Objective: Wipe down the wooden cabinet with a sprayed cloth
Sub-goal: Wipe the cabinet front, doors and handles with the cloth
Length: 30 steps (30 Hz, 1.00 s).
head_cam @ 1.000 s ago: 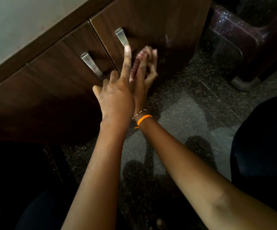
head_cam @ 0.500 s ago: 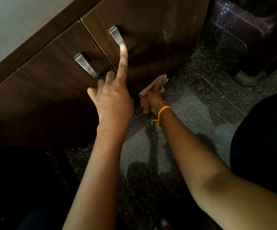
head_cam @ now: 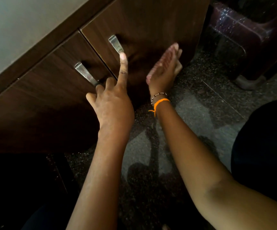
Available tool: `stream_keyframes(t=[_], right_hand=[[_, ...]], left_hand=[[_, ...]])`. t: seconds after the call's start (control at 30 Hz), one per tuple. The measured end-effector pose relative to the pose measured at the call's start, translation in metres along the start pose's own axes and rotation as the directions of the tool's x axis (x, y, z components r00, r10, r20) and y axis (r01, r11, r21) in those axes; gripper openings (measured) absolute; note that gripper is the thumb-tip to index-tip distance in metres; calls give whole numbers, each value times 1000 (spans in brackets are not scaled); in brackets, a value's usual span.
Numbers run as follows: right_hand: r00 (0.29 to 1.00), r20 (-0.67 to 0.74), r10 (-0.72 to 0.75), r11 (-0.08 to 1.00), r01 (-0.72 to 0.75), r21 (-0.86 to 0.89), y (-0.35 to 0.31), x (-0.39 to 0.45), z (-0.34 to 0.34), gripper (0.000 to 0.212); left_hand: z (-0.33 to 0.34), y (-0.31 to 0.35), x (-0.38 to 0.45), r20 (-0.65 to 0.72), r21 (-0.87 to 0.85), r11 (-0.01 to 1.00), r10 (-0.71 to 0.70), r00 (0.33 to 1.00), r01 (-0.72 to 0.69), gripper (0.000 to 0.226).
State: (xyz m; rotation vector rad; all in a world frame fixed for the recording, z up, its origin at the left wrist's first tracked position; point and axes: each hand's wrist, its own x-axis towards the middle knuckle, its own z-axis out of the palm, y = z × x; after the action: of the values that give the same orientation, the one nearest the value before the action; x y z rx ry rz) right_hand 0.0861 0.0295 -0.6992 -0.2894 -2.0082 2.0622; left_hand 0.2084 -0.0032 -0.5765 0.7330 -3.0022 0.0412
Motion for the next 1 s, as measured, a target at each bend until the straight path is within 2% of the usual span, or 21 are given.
stream_keyframes(t=[0.07,0.13,0.17,0.2,0.27,0.33,0.43,0.5,0.53,0.6,0.67,0.73,0.8,0.83,0.9,0.97,1.0], right_hand=[[975,105,195,976,-183,-120,36,7,-2,55],[875,147,461,884,-438,-164,61,12,-7,47],[813,211,543,836,-497,-233,71,11,-10,46],[773,277,570,816,-497,-295,73,10,-16,45],[726,328,605,792,-504,-346,82,12,-20,46],[733,337,591,806,-523,-275,65,10,-19,58],[862,297,410,911,-399,-101,27,5,-16,74],[948,260,181,980,-197,37,-1,2,-14,77],[970,236,59,992,-84,98,-13,1,-14,78],[973,182,-143,983,118,143,-30,1,-12,80],[968,129,-215,971,197,138,-33,7,-11,76],[967,102,-234,970,224,99,-23,18,-11,70],[968,121,-220,974,224,-17,14,35,-10,55],[974,147,-172,981,182,-64,31,42,-12,50],[973,226,44,992,-16,-122,59,38,-16,58],[913,334,234,968,-190,-162,77,19,-22,61],[886,380,265,963,-221,-155,83,11,-24,69]], left_hand=[[2,1,0,-16,-1,1000,-6,1000,6,93],[3,2,1,-4,9,1000,-11,1000,12,94],[3,2,1,13,14,1000,-17,1000,17,95],[3,3,2,27,16,1000,-24,999,24,96],[2,4,3,31,17,999,-29,999,28,97],[4,4,2,17,16,1000,-25,1000,25,96],[5,6,1,-1,37,999,-29,1000,29,94],[5,9,0,-18,38,998,-39,999,40,93],[6,9,-1,-29,44,998,-51,998,53,92],[8,9,-2,-105,98,993,-61,993,71,92],[6,8,-3,-185,139,986,-60,981,87,92],[4,8,-4,-114,120,990,-54,992,67,92],[1,8,-3,-63,82,996,-37,997,42,92],[-1,8,-2,-51,67,997,-35,998,38,93],[-2,7,-1,-25,53,997,-49,998,50,95],[-2,8,-2,-24,49,997,-57,998,58,96],[-2,7,-2,-46,46,997,-59,997,61,95]])
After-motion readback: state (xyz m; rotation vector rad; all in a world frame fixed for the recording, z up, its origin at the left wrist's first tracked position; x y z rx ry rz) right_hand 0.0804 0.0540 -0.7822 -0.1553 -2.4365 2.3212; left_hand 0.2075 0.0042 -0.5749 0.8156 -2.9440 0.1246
